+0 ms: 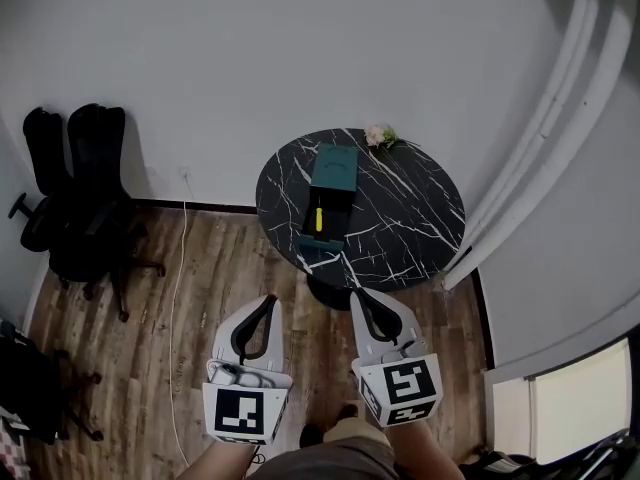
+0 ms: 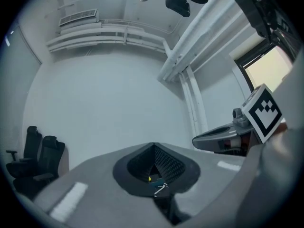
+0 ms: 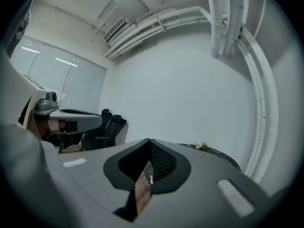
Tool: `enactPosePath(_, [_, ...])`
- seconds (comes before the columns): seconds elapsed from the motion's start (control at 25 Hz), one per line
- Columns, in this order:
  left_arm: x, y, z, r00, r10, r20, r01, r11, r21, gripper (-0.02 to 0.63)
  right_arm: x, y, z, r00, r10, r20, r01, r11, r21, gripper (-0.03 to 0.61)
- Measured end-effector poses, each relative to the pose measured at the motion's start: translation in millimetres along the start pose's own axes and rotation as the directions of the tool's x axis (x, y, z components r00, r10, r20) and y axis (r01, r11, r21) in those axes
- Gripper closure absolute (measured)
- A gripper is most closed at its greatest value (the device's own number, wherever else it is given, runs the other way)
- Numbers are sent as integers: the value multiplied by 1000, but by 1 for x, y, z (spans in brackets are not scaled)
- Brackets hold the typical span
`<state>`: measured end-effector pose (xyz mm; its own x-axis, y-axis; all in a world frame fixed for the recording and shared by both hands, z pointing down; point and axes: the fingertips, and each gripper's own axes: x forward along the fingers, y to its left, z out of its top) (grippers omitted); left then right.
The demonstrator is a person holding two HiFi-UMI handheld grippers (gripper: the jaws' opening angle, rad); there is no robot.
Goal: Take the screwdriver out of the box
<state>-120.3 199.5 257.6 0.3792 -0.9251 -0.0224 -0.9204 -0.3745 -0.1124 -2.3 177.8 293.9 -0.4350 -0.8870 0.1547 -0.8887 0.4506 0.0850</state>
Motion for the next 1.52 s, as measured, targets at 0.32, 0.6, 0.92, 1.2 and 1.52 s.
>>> enactPosePath(0.32, [57,27,-33,999,-2,-53,1,1000,-14,614,64,-24,-16,999,0,-38,1,1000,21,552])
enactPosePath(0.6, [138,56,-45,998,10,-65,-11,1000,-16,614,139,-63,-17,998,9,-57,-8,1000,14,552])
enactPosePath(0.92, [208,70,-54,997,6,-72,-8,1000,-29,614,194,-98,-27,995,21,-95,-18,999,33,552])
enactPosePath(1.2, [245,81,-46,997,14,-72,-13,1000,4,614,235,-119,-12,997,39,-61,-37,998,44,552])
enactPosePath(1.52, [274,125,-25,999,33,-26,-33,999,16,614,276,-125,25,1000,10,-7,-10,1000,9,552])
